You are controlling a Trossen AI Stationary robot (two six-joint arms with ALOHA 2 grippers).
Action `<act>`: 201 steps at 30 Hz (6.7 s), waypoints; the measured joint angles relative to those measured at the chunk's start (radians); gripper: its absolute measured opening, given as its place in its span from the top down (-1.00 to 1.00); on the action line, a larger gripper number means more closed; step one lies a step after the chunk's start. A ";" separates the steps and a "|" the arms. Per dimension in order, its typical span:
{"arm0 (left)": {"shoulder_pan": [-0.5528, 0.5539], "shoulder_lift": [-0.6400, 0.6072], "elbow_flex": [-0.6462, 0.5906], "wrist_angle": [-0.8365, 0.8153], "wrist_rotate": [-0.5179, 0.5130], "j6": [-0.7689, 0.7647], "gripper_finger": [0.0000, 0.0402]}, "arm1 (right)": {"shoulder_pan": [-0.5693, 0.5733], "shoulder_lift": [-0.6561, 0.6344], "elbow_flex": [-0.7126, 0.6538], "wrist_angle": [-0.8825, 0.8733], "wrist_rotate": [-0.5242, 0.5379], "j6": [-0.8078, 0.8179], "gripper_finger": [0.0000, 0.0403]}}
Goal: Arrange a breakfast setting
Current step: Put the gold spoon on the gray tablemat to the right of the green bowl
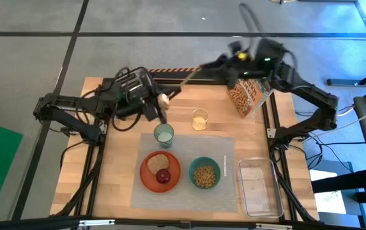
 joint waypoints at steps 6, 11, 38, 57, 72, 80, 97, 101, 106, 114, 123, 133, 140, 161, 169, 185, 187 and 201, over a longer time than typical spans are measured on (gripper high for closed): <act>0.054 -0.027 -0.006 -0.069 0.201 -0.271 0.94 | 0.001 -0.086 0.007 -0.023 0.049 -0.107 -0.10; 0.123 -0.038 -0.003 -0.146 0.546 -0.505 0.94 | 0.030 -0.101 0.003 -0.043 -0.040 -0.139 -0.08; 0.154 0.258 -0.004 -0.168 1.396 -1.200 0.94 | 0.319 0.138 0.004 -0.124 -0.010 -0.448 -0.06; 0.143 0.256 -0.004 -0.174 1.564 -1.328 0.91 | 0.527 0.132 0.105 -0.482 0.444 -1.072 0.29; 0.104 0.376 -0.003 -0.200 1.614 -1.537 0.90 | 0.619 0.132 0.124 -0.517 0.465 -1.502 0.29; 0.116 0.387 -0.003 -0.195 1.621 -1.581 0.90 | 0.638 0.142 0.120 -0.604 0.474 -1.575 0.29; 0.155 0.376 -0.003 -0.187 1.419 -1.303 0.90 | 0.542 0.090 0.092 -0.828 0.414 -0.838 0.29; 0.155 0.372 -0.003 -0.162 1.338 -1.168 0.90 | 0.532 0.040 -0.001 -0.681 0.265 -0.679 0.29; 0.157 0.372 -0.003 -0.043 1.294 -1.139 0.90 | 0.548 -0.033 -0.161 -0.539 0.198 -0.529 0.29; 0.141 0.362 -0.003 0.175 1.251 -1.137 0.90 | 0.552 -0.114 -0.466 -0.064 0.126 -0.232 0.29; 0.133 0.363 -0.003 0.160 1.189 -1.053 0.90 | 0.551 -0.106 -0.511 0.100 0.077 -0.074 0.29; 0.133 0.363 -0.003 0.164 1.142 -1.009 0.90 | 0.552 -0.086 -0.511 0.072 0.058 0.055 0.37; 0.129 0.363 -0.002 0.165 1.145 -1.020 0.90 | 0.551 -0.084 -0.511 0.047 0.034 0.092 0.93; 0.229 0.301 -0.002 0.022 0.890 -1.337 0.08 | 0.579 -0.262 -0.510 -0.128 0.366 0.247 0.96; 0.162 0.341 -0.003 -0.197 0.753 -1.407 0.08 | 0.745 -0.359 -0.582 -0.299 0.627 0.480 0.96; 0.027 0.633 -0.003 -0.232 0.670 -1.464 0.11 | 1.053 -0.380 -0.954 -0.068 0.892 1.068 0.96; 0.017 0.647 -0.003 -0.238 0.669 -1.463 0.11 | 1.052 -0.380 -0.954 -0.083 0.887 1.080 0.96; 0.002 0.675 -0.003 -0.331 0.493 -1.454 0.12 | 1.049 -0.351 -0.954 -0.088 0.878 1.082 0.96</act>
